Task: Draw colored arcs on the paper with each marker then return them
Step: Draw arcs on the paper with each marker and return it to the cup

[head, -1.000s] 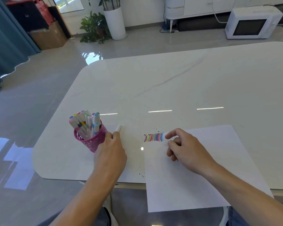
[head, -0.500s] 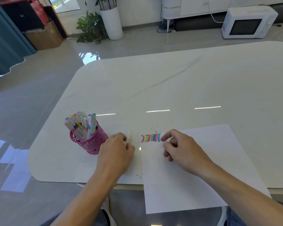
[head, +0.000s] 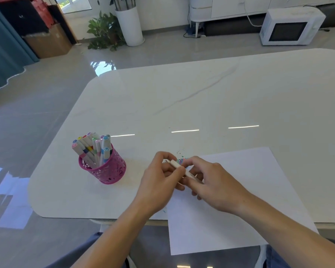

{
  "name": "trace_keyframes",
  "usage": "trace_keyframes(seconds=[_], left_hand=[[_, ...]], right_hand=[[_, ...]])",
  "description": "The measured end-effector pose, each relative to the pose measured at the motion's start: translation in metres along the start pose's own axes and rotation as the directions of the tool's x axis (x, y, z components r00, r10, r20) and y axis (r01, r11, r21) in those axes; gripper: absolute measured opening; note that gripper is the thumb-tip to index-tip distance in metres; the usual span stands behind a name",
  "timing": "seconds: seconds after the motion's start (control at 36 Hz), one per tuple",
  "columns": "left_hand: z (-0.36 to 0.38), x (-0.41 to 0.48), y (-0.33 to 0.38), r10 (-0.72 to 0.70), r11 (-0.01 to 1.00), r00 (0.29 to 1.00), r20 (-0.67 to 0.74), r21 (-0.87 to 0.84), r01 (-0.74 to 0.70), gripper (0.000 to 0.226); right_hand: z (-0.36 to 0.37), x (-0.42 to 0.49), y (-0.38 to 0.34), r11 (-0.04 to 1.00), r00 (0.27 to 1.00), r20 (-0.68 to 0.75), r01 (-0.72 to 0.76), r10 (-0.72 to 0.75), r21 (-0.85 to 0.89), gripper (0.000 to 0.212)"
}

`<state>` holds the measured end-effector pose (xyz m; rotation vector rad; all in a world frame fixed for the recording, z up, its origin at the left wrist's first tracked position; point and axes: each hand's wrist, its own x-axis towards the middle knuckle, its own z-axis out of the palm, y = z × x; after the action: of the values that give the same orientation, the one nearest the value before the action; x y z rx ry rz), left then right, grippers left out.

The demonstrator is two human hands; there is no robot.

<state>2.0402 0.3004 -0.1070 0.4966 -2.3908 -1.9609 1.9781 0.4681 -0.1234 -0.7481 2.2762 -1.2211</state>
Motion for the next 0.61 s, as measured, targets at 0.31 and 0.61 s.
trace_keyframes(seconds=[0.31,0.61], left_hand=[[-0.005,-0.002,-0.013,0.230,0.656,0.929,0.292,0.658,-0.369,0.017],[0.001,-0.003,-0.012,0.278,0.660,0.932,0.233,0.659,-0.362,0.021]], right_hand=[[-0.014,-0.002,0.007,0.881,0.997,0.042,0.078,-0.066,-0.467,0.032],[-0.012,-0.007,0.010,0.792,0.995,0.035,0.094,-0.091,-0.603,0.045]])
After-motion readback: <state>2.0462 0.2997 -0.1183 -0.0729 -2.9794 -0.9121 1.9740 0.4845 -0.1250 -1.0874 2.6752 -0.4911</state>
